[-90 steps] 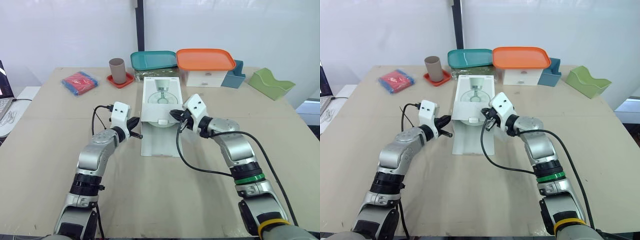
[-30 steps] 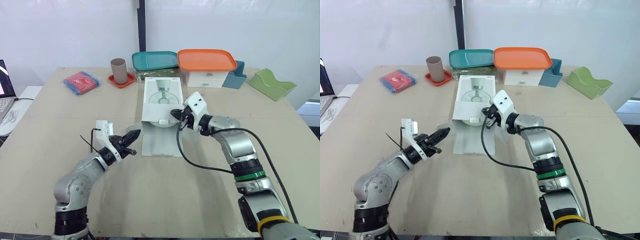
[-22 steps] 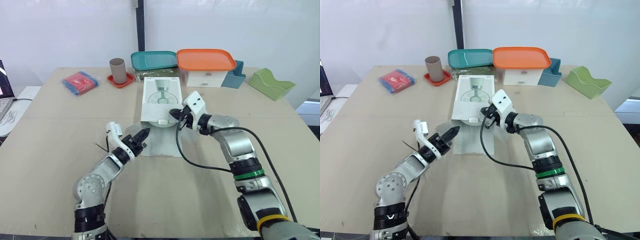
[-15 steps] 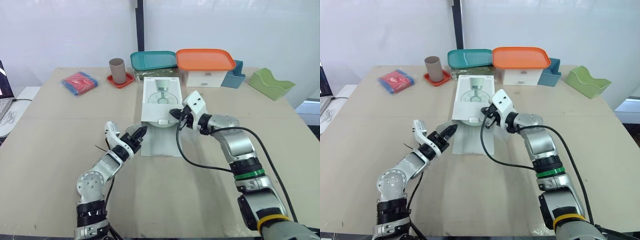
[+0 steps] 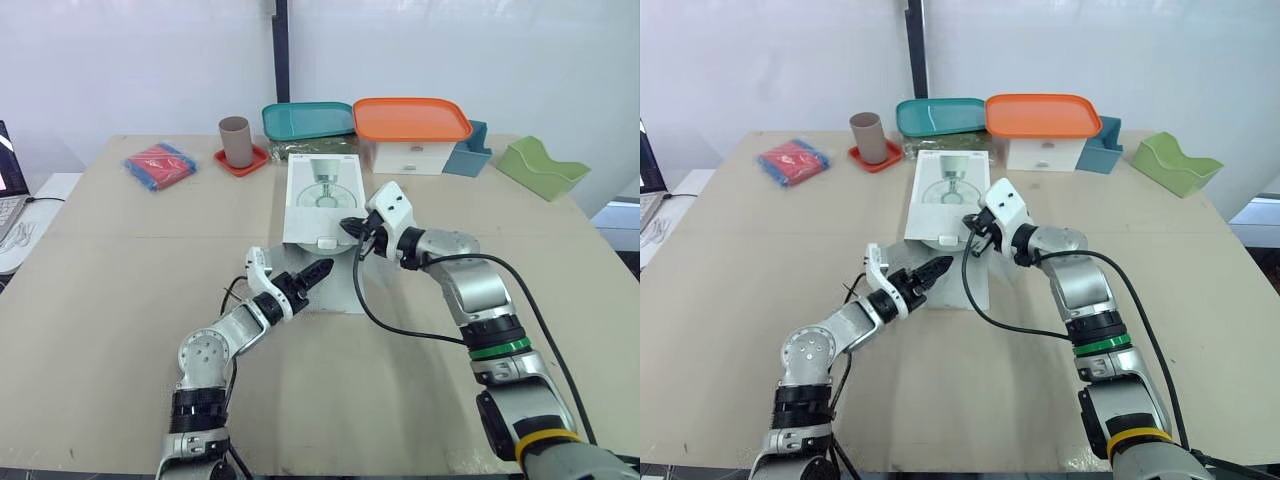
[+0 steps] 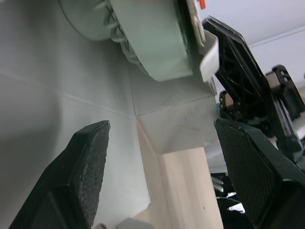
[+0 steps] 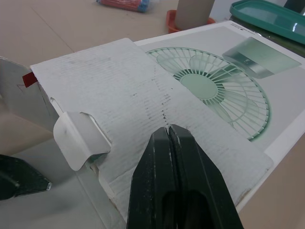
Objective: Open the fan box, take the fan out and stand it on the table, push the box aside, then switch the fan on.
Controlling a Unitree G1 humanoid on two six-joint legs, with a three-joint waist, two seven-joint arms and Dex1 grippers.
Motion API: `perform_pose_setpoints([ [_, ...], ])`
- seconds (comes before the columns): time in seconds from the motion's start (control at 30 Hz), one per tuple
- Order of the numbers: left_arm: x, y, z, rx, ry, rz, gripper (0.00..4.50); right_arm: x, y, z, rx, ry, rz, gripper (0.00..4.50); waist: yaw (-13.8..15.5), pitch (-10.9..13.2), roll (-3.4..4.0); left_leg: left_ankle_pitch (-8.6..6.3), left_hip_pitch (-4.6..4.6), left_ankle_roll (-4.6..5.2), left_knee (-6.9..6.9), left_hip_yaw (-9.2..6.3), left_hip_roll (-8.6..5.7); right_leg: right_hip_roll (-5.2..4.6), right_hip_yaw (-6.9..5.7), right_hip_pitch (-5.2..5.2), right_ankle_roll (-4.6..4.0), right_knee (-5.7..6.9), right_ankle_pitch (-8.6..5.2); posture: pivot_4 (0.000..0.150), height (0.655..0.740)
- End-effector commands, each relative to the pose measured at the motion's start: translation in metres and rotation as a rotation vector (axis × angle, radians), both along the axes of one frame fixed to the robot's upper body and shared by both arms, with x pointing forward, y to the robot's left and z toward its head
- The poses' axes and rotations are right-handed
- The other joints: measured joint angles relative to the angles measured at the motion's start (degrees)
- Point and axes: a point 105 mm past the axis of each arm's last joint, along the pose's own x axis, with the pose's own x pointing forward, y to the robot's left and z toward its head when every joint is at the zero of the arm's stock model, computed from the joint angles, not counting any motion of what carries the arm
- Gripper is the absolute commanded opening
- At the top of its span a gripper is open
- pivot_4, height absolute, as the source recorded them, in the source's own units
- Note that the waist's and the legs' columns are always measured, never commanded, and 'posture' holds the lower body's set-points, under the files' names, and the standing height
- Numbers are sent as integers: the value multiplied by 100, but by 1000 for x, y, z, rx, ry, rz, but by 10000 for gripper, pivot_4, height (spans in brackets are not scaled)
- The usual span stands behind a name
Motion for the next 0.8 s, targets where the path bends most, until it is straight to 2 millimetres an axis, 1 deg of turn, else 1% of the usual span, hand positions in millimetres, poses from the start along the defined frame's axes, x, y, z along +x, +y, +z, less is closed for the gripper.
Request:
perform_pose_setpoints([
  [0.03, 9, 3, 5, -38, 1, 55, 37873, -3, -2, 7, -4, -29, 2, 0, 1, 0, 0, 0, 0, 0, 0, 0, 0, 0, 0, 0, 0, 0, 0, 1500, 7400],
  [0.17, 10, -3, 8, -59, -13, 54, 37873, -3, -3, 6, -4, -28, -4, 0, 0, 0, 0, 0, 0, 0, 0, 0, 0, 0, 0, 0, 0, -1, 0, 1500, 7400],
  [0.3, 14, -5, 11, -127, -1, 80, 37873, -4, -3, 6, -5, -29, -6, 0, 2, 0, 0, 0, 0, -1, 0, 0, 0, 0, 0, 1, 0, -1, 0, 1500, 7400],
  [0.37, 15, -5, 10, -127, -1, 84, 37873, -4, -4, 6, -6, -30, -7, 0, 1, 0, 0, 0, 0, -1, 0, -1, 0, 0, 0, 1, 1, -2, 0, 1500, 7400],
  [0.5, 16, -6, 15, -144, -24, 93, 37873, -5, -5, 5, -11, -27, -7, 0, 1, 0, 0, 0, 0, 0, -1, 0, 0, 0, 0, 1, 1, -2, 0, 1500, 7400],
  [0.63, 17, -7, 12, -134, -17, 97, 37873, -5, -4, 4, -12, -24, -7, 0, 1, 0, 0, 0, 0, -1, -1, -1, 0, 0, 0, 1, 1, -2, -1, 1500, 7400],
  [0.8, 19, -8, 14, -135, -28, 98, 37873, -5, -4, 4, -14, -24, -8, 0, 1, 0, 0, 0, 0, -1, -1, -1, 0, 0, 0, 1, 1, -2, -1, 1500, 7400],
])
